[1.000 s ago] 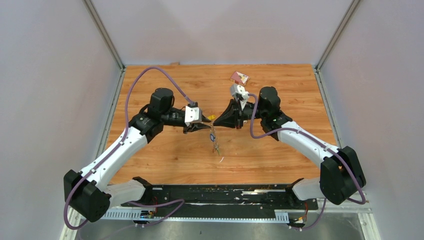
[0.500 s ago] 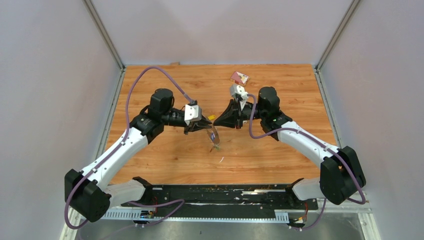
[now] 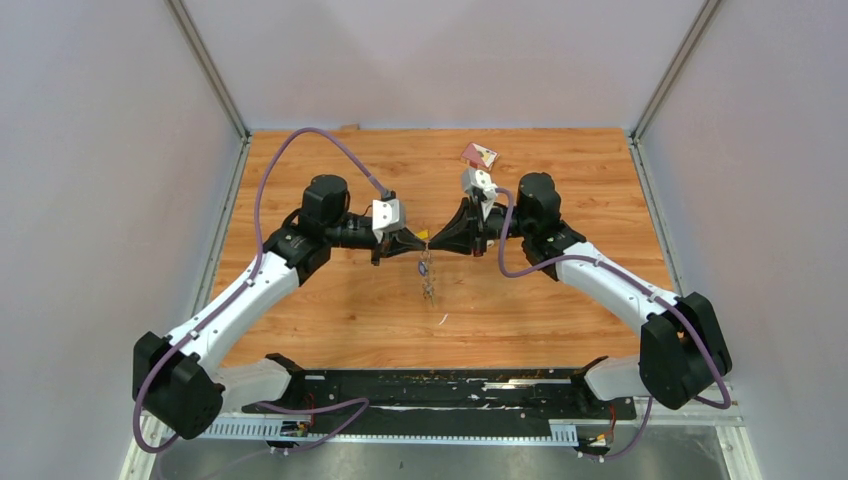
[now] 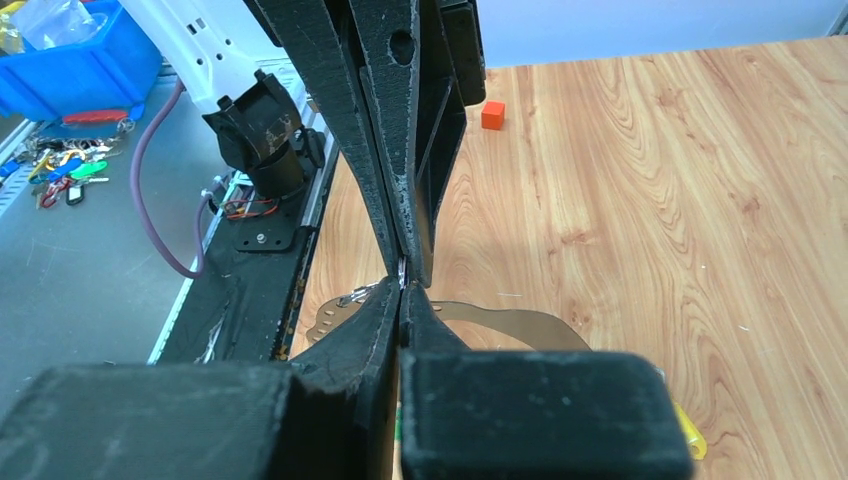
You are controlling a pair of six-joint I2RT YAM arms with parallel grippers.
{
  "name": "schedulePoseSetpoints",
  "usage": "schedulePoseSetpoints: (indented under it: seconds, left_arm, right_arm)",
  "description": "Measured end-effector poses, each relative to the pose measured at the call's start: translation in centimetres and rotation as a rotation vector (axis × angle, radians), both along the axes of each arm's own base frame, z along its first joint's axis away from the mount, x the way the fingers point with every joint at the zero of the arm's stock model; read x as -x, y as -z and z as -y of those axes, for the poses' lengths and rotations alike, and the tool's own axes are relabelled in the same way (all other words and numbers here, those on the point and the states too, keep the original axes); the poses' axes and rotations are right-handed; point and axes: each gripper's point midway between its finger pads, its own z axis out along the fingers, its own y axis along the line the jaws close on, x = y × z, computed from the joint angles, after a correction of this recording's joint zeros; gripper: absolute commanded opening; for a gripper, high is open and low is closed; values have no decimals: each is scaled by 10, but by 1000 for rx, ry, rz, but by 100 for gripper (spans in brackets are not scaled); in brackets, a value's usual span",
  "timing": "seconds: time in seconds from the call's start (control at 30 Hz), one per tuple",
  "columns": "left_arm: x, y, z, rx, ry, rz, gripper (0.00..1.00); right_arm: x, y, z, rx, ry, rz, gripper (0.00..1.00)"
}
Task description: Put the keys on the keyring
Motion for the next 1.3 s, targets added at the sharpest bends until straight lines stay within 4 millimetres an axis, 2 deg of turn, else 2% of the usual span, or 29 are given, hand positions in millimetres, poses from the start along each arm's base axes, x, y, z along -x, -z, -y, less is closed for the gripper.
schedulePoseSetpoints:
  seconds: [0.23, 0.4, 0.53, 0.87, 1.3]
  left_arm:
    - [-5, 7, -8, -72, -64, -19, 0]
    - [-8, -5, -14, -194, -124, 19, 0]
    - [-5, -12, -14, -280, -135, 57, 0]
    - [0, 15, -20, -522, -162, 26, 0]
    - [6, 18, -17, -520, -162, -34, 0]
  right_arm:
    - [-6, 9, 1, 33, 25, 47, 34]
    - [-14, 12, 3, 65, 61, 104, 43]
    - [-15, 14, 4, 76, 68, 126, 44]
    - [-7, 16, -2, 78, 40, 142, 40]
    - [3, 24, -12, 87, -3, 123, 25]
